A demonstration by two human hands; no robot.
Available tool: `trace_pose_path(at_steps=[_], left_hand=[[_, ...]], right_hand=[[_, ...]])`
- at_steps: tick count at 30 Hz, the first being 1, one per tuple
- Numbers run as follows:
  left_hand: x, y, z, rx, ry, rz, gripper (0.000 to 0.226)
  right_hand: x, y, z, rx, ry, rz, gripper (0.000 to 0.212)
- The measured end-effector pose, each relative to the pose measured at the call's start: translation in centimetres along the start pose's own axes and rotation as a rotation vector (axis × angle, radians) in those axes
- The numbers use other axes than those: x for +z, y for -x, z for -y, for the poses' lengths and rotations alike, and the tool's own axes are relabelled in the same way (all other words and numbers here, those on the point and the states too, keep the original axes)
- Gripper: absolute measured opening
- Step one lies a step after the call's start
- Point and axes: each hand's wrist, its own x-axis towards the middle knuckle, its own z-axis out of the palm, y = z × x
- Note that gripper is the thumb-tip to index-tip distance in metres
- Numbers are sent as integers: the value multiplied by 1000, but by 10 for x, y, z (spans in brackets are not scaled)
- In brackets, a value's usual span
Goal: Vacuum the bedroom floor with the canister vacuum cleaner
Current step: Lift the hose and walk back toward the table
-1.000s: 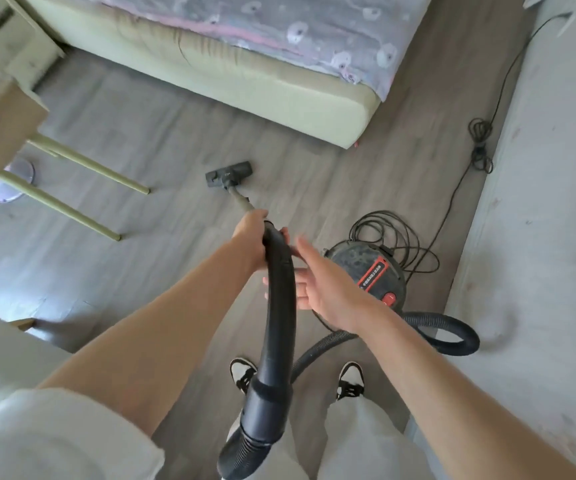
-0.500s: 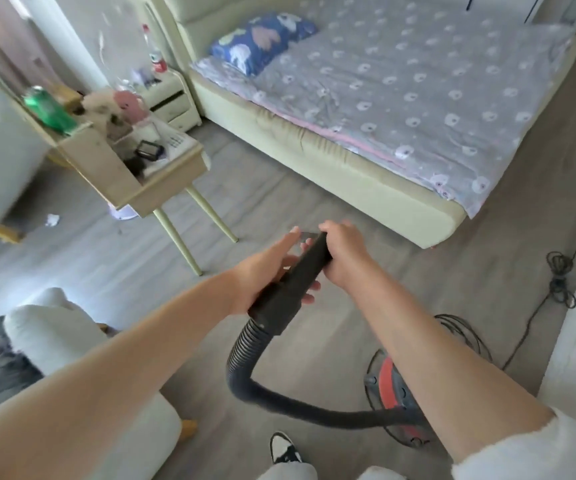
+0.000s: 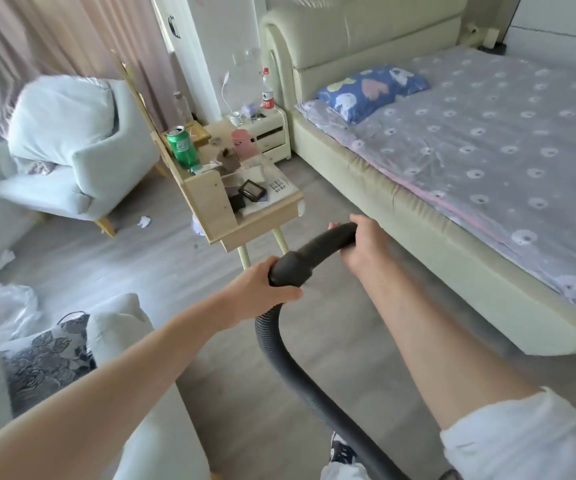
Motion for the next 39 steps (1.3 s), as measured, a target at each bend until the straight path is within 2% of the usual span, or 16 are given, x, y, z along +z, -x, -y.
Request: trace_pose_path(at_steps=[2,5,7,12,15,25,30,33,39], left_hand=[[-19,-25,-6,0,41,-34,42],[-41,-50,-14,-19,150,-38,56],[-54,-71,-14,-9,231,-60,53],[-87,-100,8,-37,299,-51,46],[-113,-124,20,-28,315,-63,46],[-196,-196,78,24,394,-25,47],[-234,-221,98,52,321,-19,45],[-252,-232,104,67,270,-57,54],[-279,-257,103,99,175,-99,59]], right_hand=[[34,-25,5,49,-26,33,42],[76,-59,11,109,18,29,37],[105,-80,15,172,61,37,39],[138,-123,4,269,197,-56,31],[157,-148,-4,309,196,-117,31],[244,-191,-63,193,152,-159,40],[275,-203,-86,140,63,-149,20],[295,-210,-94,128,1,-139,12],[316,-235,-99,133,-74,-86,15]])
